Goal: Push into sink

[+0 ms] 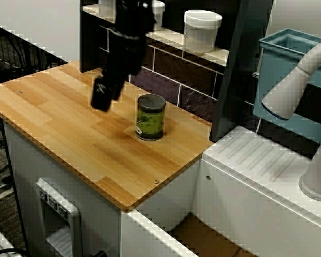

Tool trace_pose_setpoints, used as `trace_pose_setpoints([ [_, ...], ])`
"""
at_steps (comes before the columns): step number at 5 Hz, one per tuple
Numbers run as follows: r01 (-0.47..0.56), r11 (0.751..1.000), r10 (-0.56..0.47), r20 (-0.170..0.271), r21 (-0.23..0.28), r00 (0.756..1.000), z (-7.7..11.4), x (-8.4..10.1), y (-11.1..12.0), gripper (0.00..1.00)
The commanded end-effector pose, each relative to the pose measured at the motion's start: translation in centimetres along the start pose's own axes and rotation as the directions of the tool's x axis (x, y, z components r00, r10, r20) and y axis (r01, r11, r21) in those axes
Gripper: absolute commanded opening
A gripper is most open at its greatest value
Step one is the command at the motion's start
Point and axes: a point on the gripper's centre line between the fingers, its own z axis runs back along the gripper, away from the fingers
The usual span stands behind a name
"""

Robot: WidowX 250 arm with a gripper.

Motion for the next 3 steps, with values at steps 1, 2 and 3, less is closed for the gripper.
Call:
trace_pose_setpoints([
  [1, -0.057, 0.990, 0.054, 0.024, 0.132, 0.998, 3.1, 0.2, 2.8, 1.00],
  [2, -0.043, 0.994, 0.041, 0.025, 0.105, 0.999, 2.6, 0.7, 3.6, 1.00],
  [3, -0.045, 0.995, 0.042, 0.028, 0.086, 0.999, 1.9, 1.1, 3.9, 1.00],
])
